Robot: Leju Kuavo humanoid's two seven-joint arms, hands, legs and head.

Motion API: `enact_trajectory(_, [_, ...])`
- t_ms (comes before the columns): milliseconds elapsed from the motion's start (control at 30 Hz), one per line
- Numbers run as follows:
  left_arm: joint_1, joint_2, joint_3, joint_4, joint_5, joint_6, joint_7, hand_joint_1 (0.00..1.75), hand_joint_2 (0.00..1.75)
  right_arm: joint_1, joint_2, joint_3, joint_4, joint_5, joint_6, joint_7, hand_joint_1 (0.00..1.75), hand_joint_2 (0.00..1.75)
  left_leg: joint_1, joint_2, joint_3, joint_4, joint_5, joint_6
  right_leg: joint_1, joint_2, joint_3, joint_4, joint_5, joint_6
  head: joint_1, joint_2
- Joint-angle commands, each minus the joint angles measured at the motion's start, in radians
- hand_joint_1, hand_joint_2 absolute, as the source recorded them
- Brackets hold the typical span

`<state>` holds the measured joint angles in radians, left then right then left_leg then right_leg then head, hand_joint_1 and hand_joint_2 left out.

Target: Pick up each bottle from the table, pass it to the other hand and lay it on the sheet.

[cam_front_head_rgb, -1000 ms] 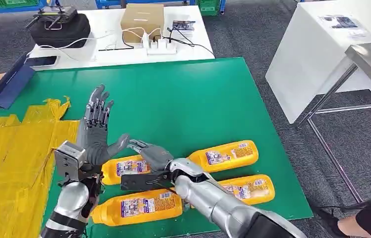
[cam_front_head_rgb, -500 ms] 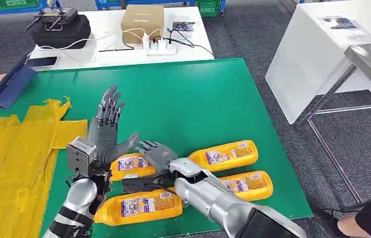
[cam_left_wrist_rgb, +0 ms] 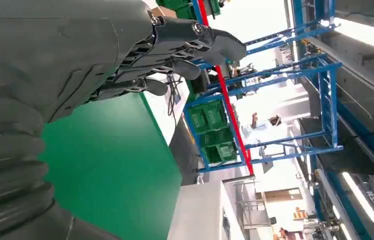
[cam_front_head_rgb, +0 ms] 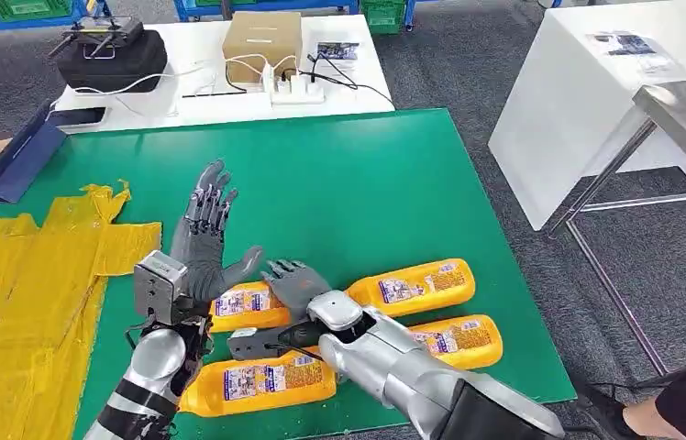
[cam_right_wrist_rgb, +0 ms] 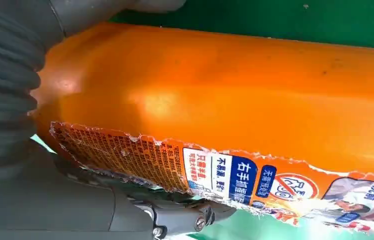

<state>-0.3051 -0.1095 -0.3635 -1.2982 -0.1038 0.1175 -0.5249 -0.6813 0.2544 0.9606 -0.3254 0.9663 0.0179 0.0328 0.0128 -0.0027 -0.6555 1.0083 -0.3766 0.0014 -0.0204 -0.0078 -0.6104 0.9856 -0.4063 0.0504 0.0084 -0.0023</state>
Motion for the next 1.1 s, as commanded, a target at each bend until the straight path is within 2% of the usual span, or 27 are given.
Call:
enact_trajectory(33, [-0.039, -0.004, -0.014, 0.071, 0.005, -0.003, 0.004, 0.0, 1.75, 0.014, -0.012, 0.041, 0.073, 0.001, 0.016, 0.003, 0.21, 1.75, 0.0, -0.003, 0.002, -0.001, 0.0, 0.0, 0.001, -0.003, 0.004, -0.001, -0.001, -0.002, 0.0, 0.0])
enact_trajectory(67, [-0.038, -0.004, -0.012, 0.069, 0.004, -0.004, 0.004, 0.0, 1.75, 0.015, -0.014, 0.037, 0.071, 0.009, 0.001, 0.011, 0.87, 1.75, 0.001, -0.003, 0.003, -0.001, -0.001, 0.001, 0.001, -0.003, 0.005, -0.001, -0.001, -0.003, 0.0, 0.0])
enact_trajectory(100, [-0.037, -0.004, -0.011, 0.067, 0.005, -0.006, 0.004, 0.0, 1.75, 0.016, -0.015, 0.031, 0.068, 0.009, -0.012, 0.01, 1.43, 1.75, 0.0, -0.003, 0.003, -0.001, 0.0, 0.001, 0.001, -0.003, 0.004, -0.001, -0.001, -0.002, 0.0, 0.0])
enact_trajectory(167, [-0.032, -0.003, -0.009, 0.061, 0.005, -0.009, 0.005, 0.0, 1.75, 0.017, -0.019, 0.012, 0.062, 0.009, -0.056, 0.005, 1.73, 1.75, 0.0, -0.003, 0.003, -0.001, 0.0, 0.001, 0.001, -0.003, 0.005, -0.001, -0.001, -0.002, 0.0, 0.0])
enact_trajectory(467, [0.005, 0.009, -0.002, 0.002, -0.009, -0.01, 0.021, 0.0, 1.75, 0.05, -0.03, -0.139, 0.021, -0.033, -0.333, -0.036, 1.75, 1.75, 0.0, -0.002, 0.002, 0.0, 0.0, 0.001, 0.001, -0.002, 0.003, -0.001, -0.001, -0.002, 0.0, 0.0])
enact_trajectory(633, [0.016, 0.012, 0.002, -0.008, -0.009, -0.01, 0.021, 0.0, 1.75, 0.06, -0.037, -0.177, 0.005, -0.051, -0.386, -0.052, 1.75, 1.75, 0.0, -0.001, -0.001, 0.0, -0.001, 0.001, 0.0, -0.001, 0.002, 0.0, -0.001, -0.001, 0.0, 0.0])
enact_trajectory(733, [0.028, 0.016, 0.008, -0.025, -0.012, -0.01, 0.022, 0.0, 1.75, 0.076, -0.037, -0.264, -0.015, -0.094, -0.48, -0.101, 1.75, 1.75, 0.0, 0.0, 0.001, 0.0, -0.003, 0.001, 0.001, 0.0, 0.004, 0.0, -0.003, -0.003, 0.0, 0.0])
enact_trajectory(800, [0.044, 0.02, 0.015, -0.045, -0.022, -0.002, 0.024, 0.0, 1.75, 0.094, -0.04, -0.327, -0.047, -0.117, -0.598, -0.129, 1.75, 1.75, 0.0, 0.0, -0.002, 0.0, -0.002, 0.001, 0.0, 0.0, 0.001, 0.0, -0.002, -0.002, 0.0, 0.0])
enact_trajectory(933, [0.081, 0.033, 0.022, -0.107, -0.066, 0.013, 0.034, 0.0, 1.75, 0.142, -0.049, -0.505, -0.173, -0.234, -0.701, -0.255, 1.75, 1.75, 0.0, 0.0, -0.003, 0.0, -0.002, 0.001, 0.0, 0.001, 0.0, 0.0, -0.002, -0.002, 0.0, 0.0])
enact_trajectory(967, [0.093, 0.036, 0.024, -0.128, -0.079, 0.017, 0.039, 0.0, 1.75, 0.173, -0.051, -0.579, -0.257, -0.3, -0.713, -0.311, 1.75, 1.75, 0.0, 0.0, -0.006, 0.0, -0.001, 0.001, 0.0, 0.0, -0.003, 0.0, -0.001, -0.001, 0.0, 0.0])
enact_trajectory(1033, [0.105, 0.038, 0.027, -0.15, -0.084, 0.018, 0.043, 0.0, 1.75, 0.218, -0.056, -0.661, -0.38, -0.372, -0.691, -0.358, 1.75, 1.75, 0.0, 0.0, -0.006, 0.0, -0.001, 0.001, 0.0, 0.001, -0.003, 0.0, -0.001, -0.001, 0.0, 0.0])
enact_trajectory(1100, [0.109, 0.039, 0.028, -0.159, -0.084, 0.016, 0.046, 0.0, 1.75, 0.241, -0.063, -0.689, -0.447, -0.396, -0.681, -0.374, 1.75, 1.75, 0.0, 0.0, -0.006, 0.001, -0.002, 0.001, 0.001, 0.0, -0.002, 0.001, -0.002, -0.001, 0.0, 0.0])
